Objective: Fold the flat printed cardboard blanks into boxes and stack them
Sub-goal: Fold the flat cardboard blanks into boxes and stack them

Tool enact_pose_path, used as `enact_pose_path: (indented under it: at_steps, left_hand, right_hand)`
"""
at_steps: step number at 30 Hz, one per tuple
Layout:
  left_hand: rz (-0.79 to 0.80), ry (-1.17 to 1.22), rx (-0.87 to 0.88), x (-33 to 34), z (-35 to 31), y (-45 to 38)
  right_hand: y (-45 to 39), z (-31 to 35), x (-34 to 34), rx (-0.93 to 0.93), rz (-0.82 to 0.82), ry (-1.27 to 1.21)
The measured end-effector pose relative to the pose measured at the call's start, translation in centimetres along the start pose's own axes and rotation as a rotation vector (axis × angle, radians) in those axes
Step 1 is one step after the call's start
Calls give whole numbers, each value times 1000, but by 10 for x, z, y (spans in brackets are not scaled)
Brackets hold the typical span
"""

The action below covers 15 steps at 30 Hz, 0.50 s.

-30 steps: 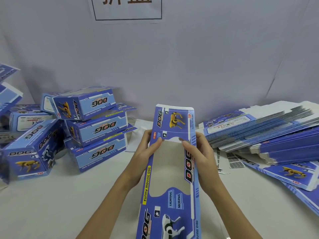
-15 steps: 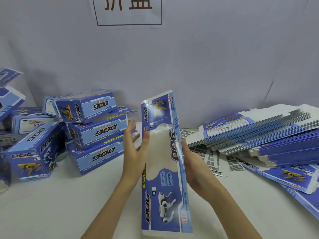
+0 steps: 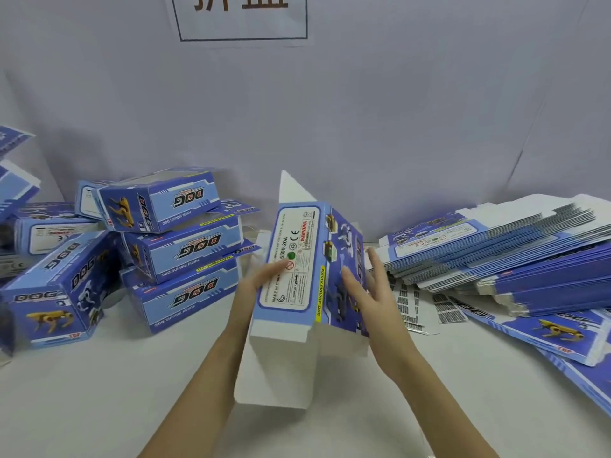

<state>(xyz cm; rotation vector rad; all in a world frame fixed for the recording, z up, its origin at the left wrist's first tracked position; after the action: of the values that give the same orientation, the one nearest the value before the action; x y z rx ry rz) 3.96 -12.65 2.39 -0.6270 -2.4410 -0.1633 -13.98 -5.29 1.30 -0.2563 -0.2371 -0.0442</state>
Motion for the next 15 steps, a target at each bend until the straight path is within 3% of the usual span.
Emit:
enact_pose_path:
  at_steps: [2, 5, 10, 15]
  left_hand:
    - [30, 31, -37, -8, 8, -3]
    - [41, -19, -29, -12, 18, -6]
    - [-84, -589, 189, -1, 26, -4]
    - [-24, -431, 256, 10, 9, 0]
  right_hand:
    - [0, -1, -8, 132, 27, -96]
    - [1, 5, -21, 142, 59, -191]
    - [3, 8, -26, 115, 78, -225]
    - [8, 7, -13, 165, 238, -125]
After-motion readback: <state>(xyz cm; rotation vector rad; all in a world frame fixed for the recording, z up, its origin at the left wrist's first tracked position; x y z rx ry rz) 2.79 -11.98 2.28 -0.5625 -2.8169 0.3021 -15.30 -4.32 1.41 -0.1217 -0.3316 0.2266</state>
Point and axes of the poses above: each hand's wrist, its own y-axis away from the middle knuckle, its own x-axis out of the palm, z = x × y, the point moved 3 cm from there along -y, towards the middle knuckle, and after that the axes turned 8 degrees about z, right-handed, at the moved point
